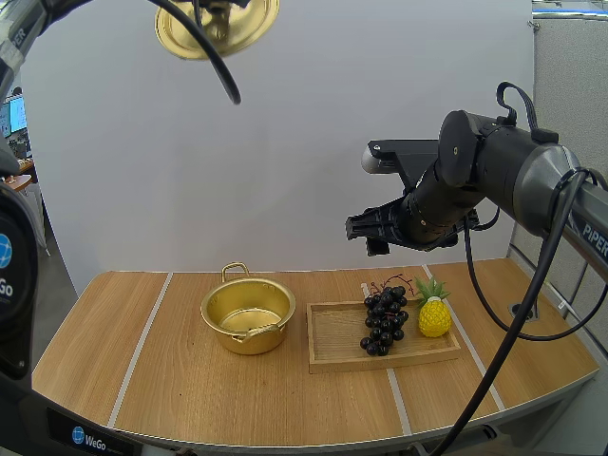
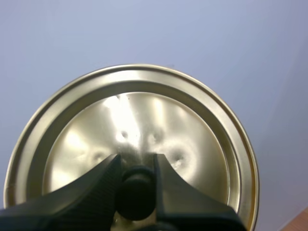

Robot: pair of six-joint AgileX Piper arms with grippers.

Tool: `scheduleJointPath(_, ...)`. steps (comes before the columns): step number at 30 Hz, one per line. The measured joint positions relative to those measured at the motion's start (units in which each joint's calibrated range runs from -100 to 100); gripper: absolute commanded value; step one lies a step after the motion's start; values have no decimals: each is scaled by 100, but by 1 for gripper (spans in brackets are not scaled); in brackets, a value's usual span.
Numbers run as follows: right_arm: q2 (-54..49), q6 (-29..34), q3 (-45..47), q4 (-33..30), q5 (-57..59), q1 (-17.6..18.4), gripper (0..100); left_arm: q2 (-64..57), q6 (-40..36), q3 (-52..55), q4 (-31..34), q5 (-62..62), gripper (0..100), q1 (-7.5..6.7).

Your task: Open the pot, put the grape inside, and close it

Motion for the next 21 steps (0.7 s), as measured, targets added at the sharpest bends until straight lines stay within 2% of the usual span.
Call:
scheduleJointPath(6, 239, 469, -14, -195, -555, 0, 100, -12, 1, -168, 0, -1299, 0, 0)
scheduleJointPath(9, 892, 792, -26, -307, -686, 0, 100, -12, -7, -168, 0, -1775, 0, 0)
scheduleJointPath(17, 2096, 1053, -26, -341, -1206, -9, 100, -12, -18, -168, 0, -2019, 0, 0)
scheduleJointPath(21, 2493, 1077, -39, -349, -1552, -144, 100, -12, -18, -168, 0, -2019, 0, 0)
